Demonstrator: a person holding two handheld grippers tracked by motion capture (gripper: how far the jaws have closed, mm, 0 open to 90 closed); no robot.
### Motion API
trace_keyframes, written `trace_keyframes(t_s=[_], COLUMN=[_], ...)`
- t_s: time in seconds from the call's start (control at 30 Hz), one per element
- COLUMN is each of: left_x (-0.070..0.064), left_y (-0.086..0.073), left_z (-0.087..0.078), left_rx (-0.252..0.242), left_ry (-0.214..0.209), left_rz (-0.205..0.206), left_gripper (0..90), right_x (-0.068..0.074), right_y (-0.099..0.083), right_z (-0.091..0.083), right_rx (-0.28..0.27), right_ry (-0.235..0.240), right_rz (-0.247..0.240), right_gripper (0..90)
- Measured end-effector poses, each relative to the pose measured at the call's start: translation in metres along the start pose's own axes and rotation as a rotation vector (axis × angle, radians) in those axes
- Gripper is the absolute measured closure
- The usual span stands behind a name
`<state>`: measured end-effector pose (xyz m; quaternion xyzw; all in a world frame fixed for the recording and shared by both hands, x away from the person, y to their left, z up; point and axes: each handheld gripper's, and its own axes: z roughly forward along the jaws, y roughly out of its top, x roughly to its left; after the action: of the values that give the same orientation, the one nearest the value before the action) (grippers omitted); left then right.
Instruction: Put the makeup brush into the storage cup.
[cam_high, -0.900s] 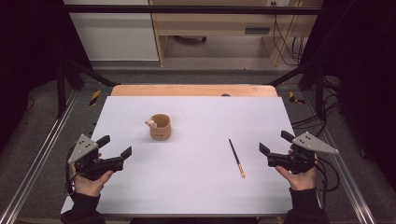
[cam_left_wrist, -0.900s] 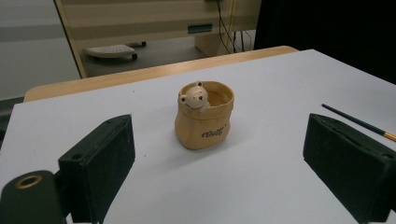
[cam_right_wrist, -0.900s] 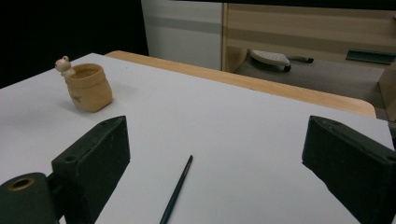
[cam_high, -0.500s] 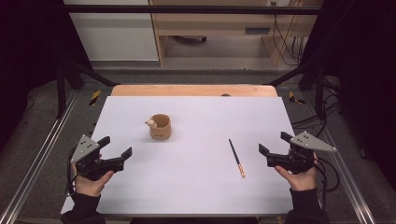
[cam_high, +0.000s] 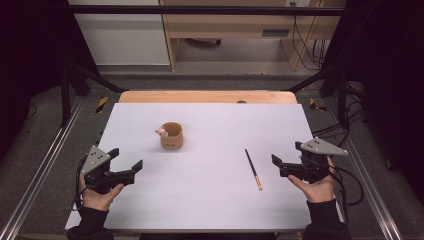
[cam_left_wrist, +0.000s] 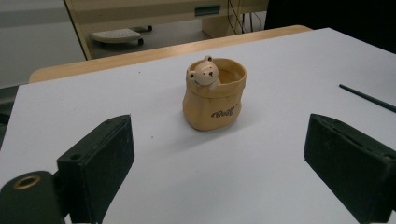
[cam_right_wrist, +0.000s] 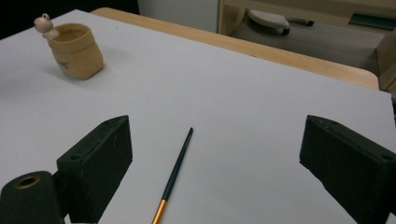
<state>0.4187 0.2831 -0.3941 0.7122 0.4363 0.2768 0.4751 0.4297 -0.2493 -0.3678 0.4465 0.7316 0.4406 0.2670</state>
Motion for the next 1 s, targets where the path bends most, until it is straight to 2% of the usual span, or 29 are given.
trace_keyframes(t_s=[0.17, 0.3, 0.37, 0.53, 1.0], left_x=[-0.001, -0.001, -0.001, -0.001, 0.000], left_y=[-0.002, -0.002, -0.002, -0.002, -0.001], left_z=[0.002, 0.000, 0.000, -0.001, -0.002], left_rx=[0.017, 0.010, 0.010, 0.007, 0.006], left_ry=[0.007, 0.007, 0.006, 0.004, 0.009], left_rz=[0.016, 0.012, 0.013, 0.011, 0.013], left_gripper=[8.1, 8.1, 8.2, 8.2, 8.4], right_x=[0.005, 0.009, 0.012, 0.018, 0.028], right_y=[0.008, 0.016, 0.020, 0.025, 0.019], right_z=[0.009, 0.015, 0.019, 0.030, 0.062], right_rx=[0.049, 0.093, 0.120, 0.208, 0.398], right_ry=[-0.007, -0.010, 0.000, -0.015, -0.024], right_rz=[-0.021, -0.026, -0.027, -0.050, -0.031], right_gripper=[9.6, 11.6, 13.0, 14.5, 23.1])
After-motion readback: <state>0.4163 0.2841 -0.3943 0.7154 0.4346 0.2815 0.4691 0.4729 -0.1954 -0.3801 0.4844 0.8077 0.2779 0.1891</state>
